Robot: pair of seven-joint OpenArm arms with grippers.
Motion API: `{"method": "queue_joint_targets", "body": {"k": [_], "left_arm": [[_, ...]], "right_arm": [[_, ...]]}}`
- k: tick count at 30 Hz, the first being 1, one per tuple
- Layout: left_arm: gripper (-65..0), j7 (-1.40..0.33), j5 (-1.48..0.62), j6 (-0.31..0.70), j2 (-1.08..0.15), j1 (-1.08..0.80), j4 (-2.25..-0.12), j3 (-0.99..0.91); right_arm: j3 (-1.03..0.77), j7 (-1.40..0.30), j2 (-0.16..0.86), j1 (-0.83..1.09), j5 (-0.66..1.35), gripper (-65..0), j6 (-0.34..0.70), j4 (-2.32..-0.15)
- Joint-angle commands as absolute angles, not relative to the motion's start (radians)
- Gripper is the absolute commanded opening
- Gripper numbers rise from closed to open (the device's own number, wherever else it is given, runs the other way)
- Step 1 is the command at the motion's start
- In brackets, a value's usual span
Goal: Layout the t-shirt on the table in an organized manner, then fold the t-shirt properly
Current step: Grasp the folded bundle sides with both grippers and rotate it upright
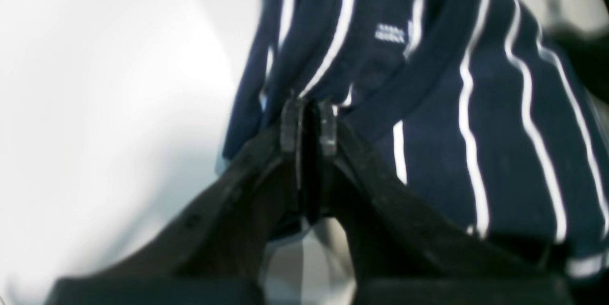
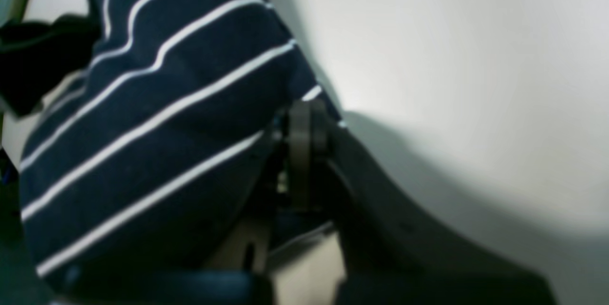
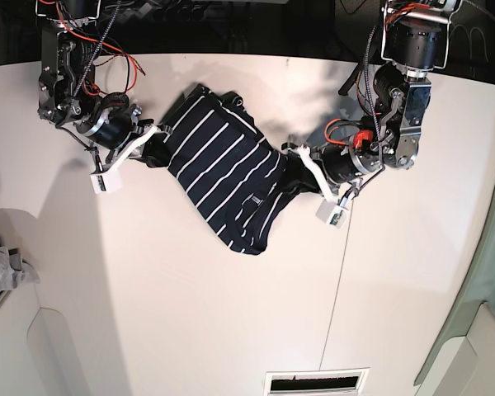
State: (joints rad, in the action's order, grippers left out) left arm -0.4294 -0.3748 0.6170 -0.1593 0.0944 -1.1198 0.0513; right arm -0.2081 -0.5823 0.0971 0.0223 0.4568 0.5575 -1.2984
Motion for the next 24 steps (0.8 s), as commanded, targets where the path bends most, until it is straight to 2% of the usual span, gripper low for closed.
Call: {"method": "queue_joint_targets", "body": {"k": [1, 8, 16, 20, 24], "left_arm": [[-59.6, -0.443, -0.347, 0.569, -0.165, 0.132, -1.093, 0.047], [-59.6, -0.441, -0.347, 0.545, -0.16, 0.279, -0.973, 0.047], [-59.6, -0.453, -0.376, 0.548, -0.16, 0.307, -0.971, 0.047], [-59.6, -0.474, -0.427, 0.613, -0.161, 0.307, -0.975, 0.048], [-59.6, -0.599, -0.561, 0.698, -0.163, 0.307, -1.026, 0.048]], "right_arm": [[-0.209, -0.58, 0.102, 0.026, 0.47, -65.0, 0.562, -1.317], [-0.209, -0.58, 0.096, 0.064, 0.543, -65.0, 0.573, -1.324], [-0.209, -0.584, 0.048, 0.06, 0.542, -65.0, 0.574, -1.327], [-0.209, -0.58, 0.03, 0.059, 0.541, -65.0, 0.574, -1.341], [-0.227, -0.572, 0.036, 0.051, 0.516, -65.0, 0.573, -1.376]]}}
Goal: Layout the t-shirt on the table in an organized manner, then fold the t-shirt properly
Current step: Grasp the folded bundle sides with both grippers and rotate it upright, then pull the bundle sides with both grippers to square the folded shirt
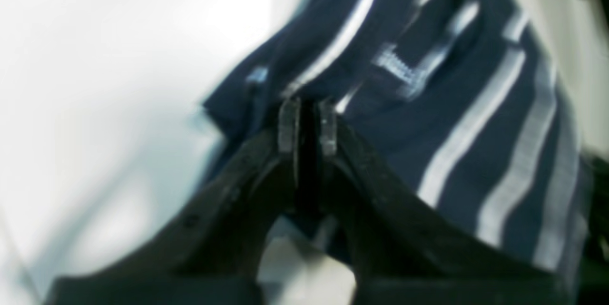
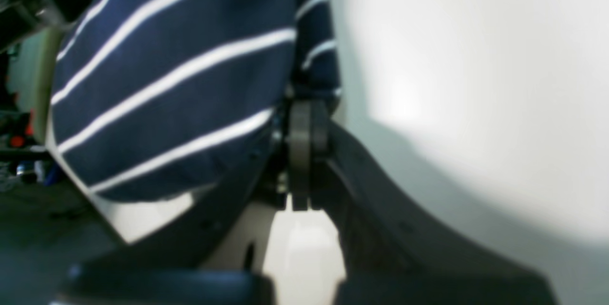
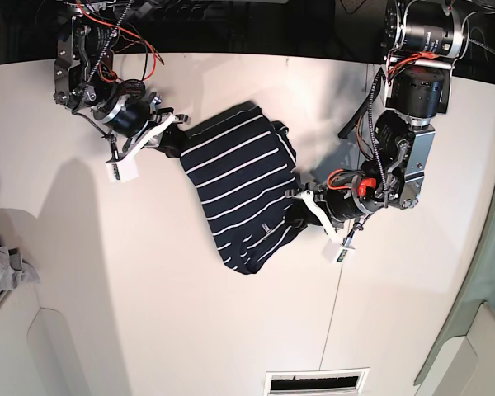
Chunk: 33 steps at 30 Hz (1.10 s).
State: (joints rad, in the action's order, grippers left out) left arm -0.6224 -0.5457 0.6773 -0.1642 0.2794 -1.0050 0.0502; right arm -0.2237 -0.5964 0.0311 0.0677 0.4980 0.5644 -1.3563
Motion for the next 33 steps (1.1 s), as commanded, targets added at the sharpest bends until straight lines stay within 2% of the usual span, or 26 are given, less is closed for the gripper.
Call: {"method": "queue_joint_targets", "body": {"k": [1, 6, 9, 16, 20, 26, 33], "left_arm": [[-59.6, -0.629, -0.598, 0.698, -0.163, 0.305, -1.054, 0.048], [-59.5, -0.745, -0.714, 0.698, -0.165, 0.279, -1.24, 0.048], [-59.5, -0.773, -0.719, 0.698, -0.181, 0.252, -1.267, 0.048], [-59.5, -0.748, -0.765, 0.698, -0.258, 0.11, -1.318, 0.043], [-59.5, -0.687, -0.715, 0.698, -0.28, 0.012, -1.368, 0.043], [-59.5, -0.608, -0.595, 0.691, -0.259, -0.022, -1.367, 0.044], [-59.5, -0.598, -0.586, 0.684, -0.23, -0.013, -1.367, 0.044]], "right_arm": [[-0.236, -0.573, 0.036, 0.043, 0.507, -65.0, 0.573, -1.38], [-0.258, -0.572, 0.04, 0.009, 0.456, -65.0, 0.572, -1.38], [-0.259, -0.571, 0.041, -0.019, 0.422, -65.0, 0.572, -1.376], [-0.254, -0.542, 0.041, -0.16, 0.381, -65.0, 0.572, -1.252], [-0.226, -0.529, 0.035, -0.198, 0.382, -65.0, 0.572, -1.161], [-0.137, -0.531, 0.03, -0.184, 0.412, -65.0, 0.572, -1.148], [-0.101, -0.532, 0.008, -0.127, 0.445, -65.0, 0.572, -1.179]]}}
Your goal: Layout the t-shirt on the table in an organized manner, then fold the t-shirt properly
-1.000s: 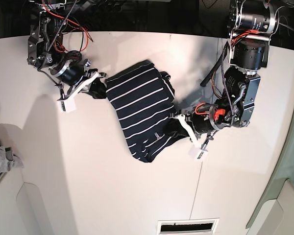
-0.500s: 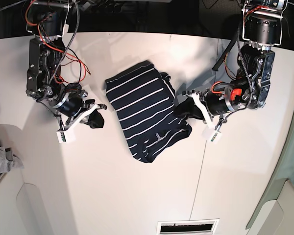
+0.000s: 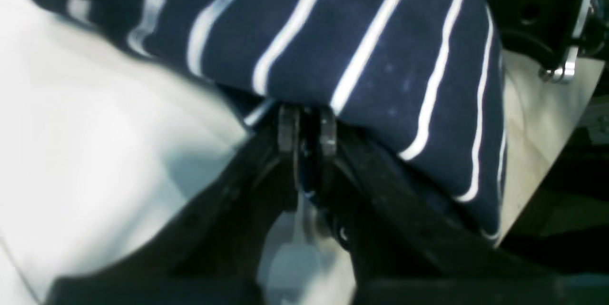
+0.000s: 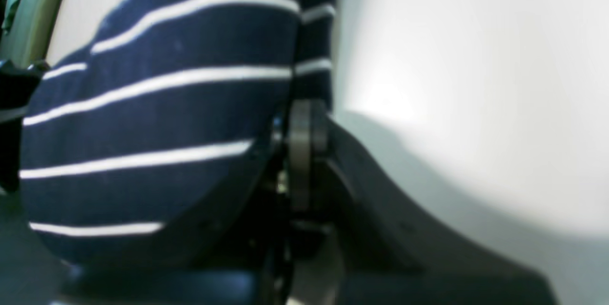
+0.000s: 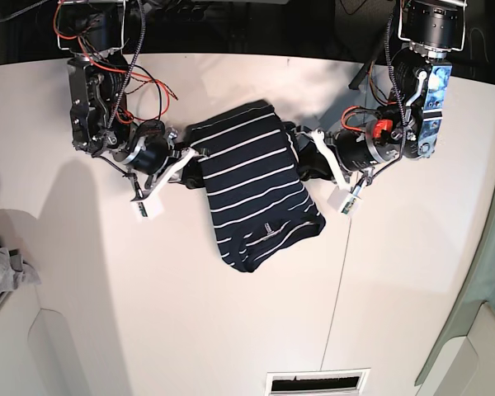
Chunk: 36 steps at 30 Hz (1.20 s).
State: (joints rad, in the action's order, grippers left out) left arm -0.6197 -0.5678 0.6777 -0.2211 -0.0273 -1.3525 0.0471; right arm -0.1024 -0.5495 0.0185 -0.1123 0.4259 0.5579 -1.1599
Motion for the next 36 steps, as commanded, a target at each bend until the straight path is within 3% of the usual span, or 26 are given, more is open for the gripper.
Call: {"method": "queue_joint_targets", "body": {"k": [1, 7, 17, 26, 36], "left_arm": [[-59.5, -0.593, -0.586, 0.684, -0.23, -0.014, -1.367, 0.044], [-59.5, -0.59, -0.583, 0.684, -0.23, -0.014, -1.367, 0.044], [-59.4, -0.595, -0.592, 0.685, -0.3, -0.017, -1.396, 0.044], [-59.4, -0.679, -0.684, 0.686, -0.359, -0.093, -1.599, -0.037], [-59.4, -0.699, -0.722, 0.698, -0.402, -0.454, -1.84, -0.261]], "right_arm": [[-0.101, -0.532, -0.004, -0.115, 0.445, -65.0, 0.572, -1.189], [-0.101, -0.535, -0.053, -0.05, 0.445, -65.0, 0.572, -1.252], [-0.101, -0.553, -0.036, -0.038, 0.405, -65.0, 0.572, -1.309], [-0.104, -0.642, 0.097, -0.007, 0.443, -65.0, 0.572, -1.448], [-0.104, -0.72, 0.295, 0.205, 0.622, -65.0, 0.573, -1.62]]}}
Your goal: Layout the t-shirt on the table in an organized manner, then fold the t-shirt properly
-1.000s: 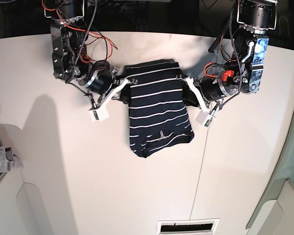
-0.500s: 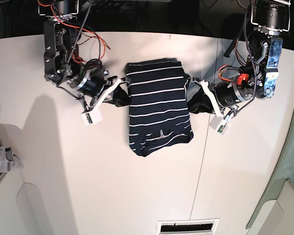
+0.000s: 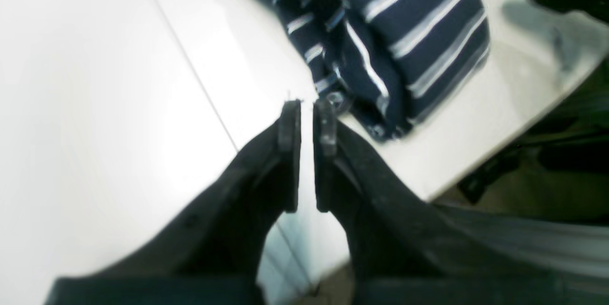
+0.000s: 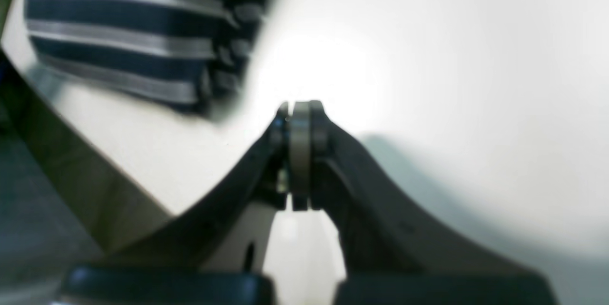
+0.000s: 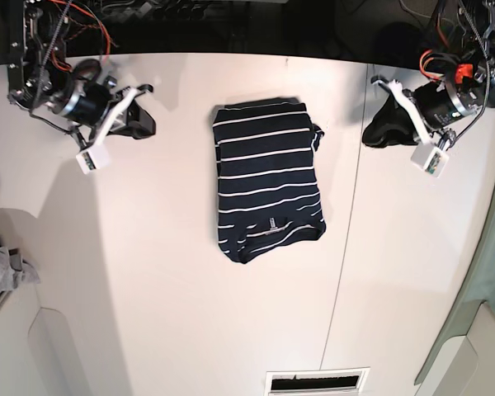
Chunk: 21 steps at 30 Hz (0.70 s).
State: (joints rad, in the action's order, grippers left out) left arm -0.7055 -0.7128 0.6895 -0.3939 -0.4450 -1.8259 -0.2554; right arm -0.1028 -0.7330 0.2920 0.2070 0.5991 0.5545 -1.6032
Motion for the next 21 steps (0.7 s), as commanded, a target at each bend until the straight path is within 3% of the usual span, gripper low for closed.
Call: {"method": "queue_joint_targets", "body": {"k": [1, 7, 12, 21], "left_arm": [[-59.4, -0.699, -0.723, 0.698, -0.402, -0.5, -1.857, -0.284], [-59.4, -0.7, -0.743, 0.698, -0.405, -0.739, -1.894, -0.297], [-59.4, -0.699, -0.636, 0.698, -0.411, -0.865, -1.885, -0.219], [-59.4, -0.517, -0.3, 0.698, -0.474, -0.863, -1.633, 0.09]], "right_arm": [[-0.104, -0.724, 0.311, 0.241, 0.639, -65.0, 0.573, -1.644], [-0.1, -0.735, 0.356, 0.433, 0.661, -65.0, 0.576, -1.735], [-0.058, -0.734, 0.377, 0.566, 0.651, -65.0, 0.581, -1.734], [0.25, -0.664, 0.387, 0.657, 0.429, -65.0, 0.58, -1.617]]}}
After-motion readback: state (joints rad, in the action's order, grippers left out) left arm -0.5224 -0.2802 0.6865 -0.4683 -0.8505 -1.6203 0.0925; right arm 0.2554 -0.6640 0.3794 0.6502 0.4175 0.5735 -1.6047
